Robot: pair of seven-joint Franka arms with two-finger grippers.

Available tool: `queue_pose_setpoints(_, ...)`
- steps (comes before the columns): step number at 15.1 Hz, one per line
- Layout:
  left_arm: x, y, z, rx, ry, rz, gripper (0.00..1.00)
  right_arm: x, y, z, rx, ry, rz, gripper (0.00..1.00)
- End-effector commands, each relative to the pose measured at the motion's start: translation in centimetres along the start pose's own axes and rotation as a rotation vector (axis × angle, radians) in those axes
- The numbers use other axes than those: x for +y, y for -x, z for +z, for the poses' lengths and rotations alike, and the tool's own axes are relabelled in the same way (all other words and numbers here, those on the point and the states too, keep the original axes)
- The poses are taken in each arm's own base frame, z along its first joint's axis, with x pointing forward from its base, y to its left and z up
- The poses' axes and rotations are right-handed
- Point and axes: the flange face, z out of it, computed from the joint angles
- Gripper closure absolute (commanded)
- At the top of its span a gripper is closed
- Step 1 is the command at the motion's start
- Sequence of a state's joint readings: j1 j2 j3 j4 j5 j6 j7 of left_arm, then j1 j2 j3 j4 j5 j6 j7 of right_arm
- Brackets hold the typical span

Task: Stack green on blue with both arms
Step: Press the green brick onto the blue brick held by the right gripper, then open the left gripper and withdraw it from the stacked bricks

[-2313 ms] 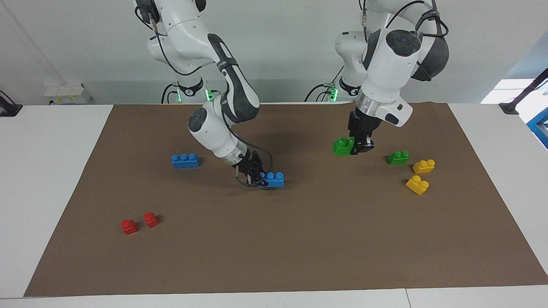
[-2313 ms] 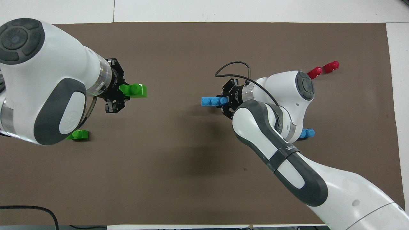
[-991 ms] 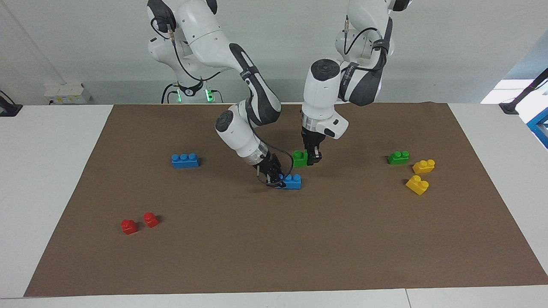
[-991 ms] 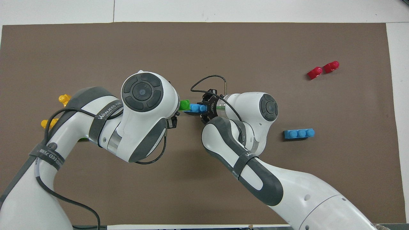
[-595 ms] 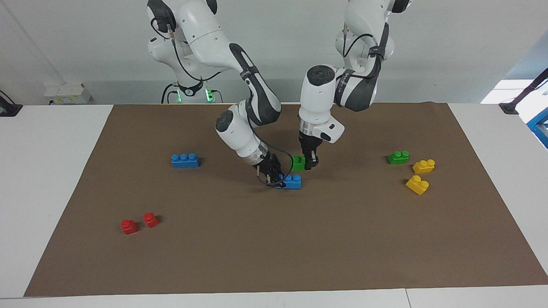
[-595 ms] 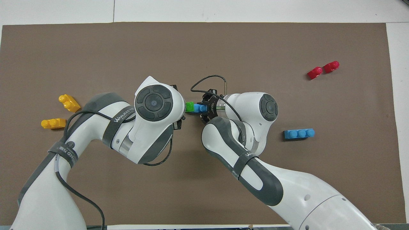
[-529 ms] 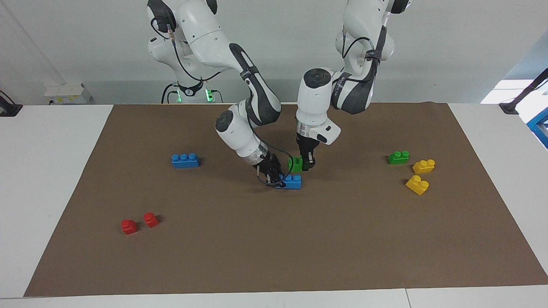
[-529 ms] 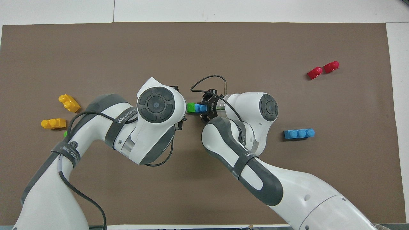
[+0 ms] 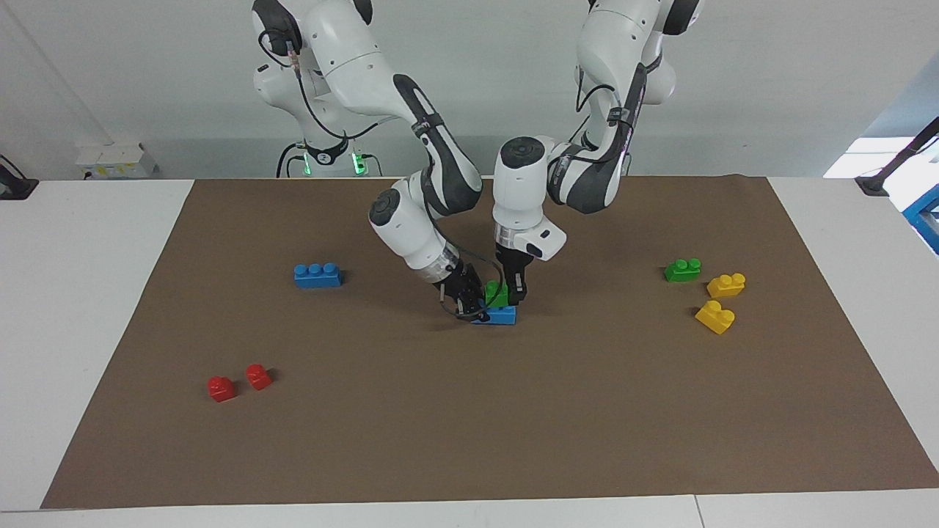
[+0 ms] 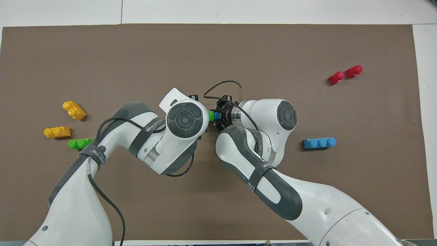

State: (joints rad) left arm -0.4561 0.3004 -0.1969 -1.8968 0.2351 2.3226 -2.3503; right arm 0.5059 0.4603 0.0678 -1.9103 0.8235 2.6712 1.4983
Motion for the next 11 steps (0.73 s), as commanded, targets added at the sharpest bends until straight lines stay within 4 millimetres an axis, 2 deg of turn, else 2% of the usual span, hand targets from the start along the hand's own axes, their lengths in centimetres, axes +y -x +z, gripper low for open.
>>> queue_pose_setpoints(1,-0.3,-0.1,0.8,0.014,0.020,0.000,1.00,0.1,-0.8,0.8,0.007,-0.023,0.021,1.00)
queue_pose_setpoints(4,0.2,-1.0,1.4,0.008,0.041,-0.002,1.00,0.1,-0.8,0.8,0.007,-0.023,0.021,1.00)
queue_pose_setpoints(8,-0.6,-1.4,3.1,0.015,0.045,0.020,1.00,0.1,-0.8,0.8,0.008,-0.022,0.021,1.00)
queue_pose_setpoints(11,-0.9,-1.5,3.5,0.015,0.057,0.036,1.00,0.2,-0.9,0.9,0.010,-0.020,0.022,1.00)
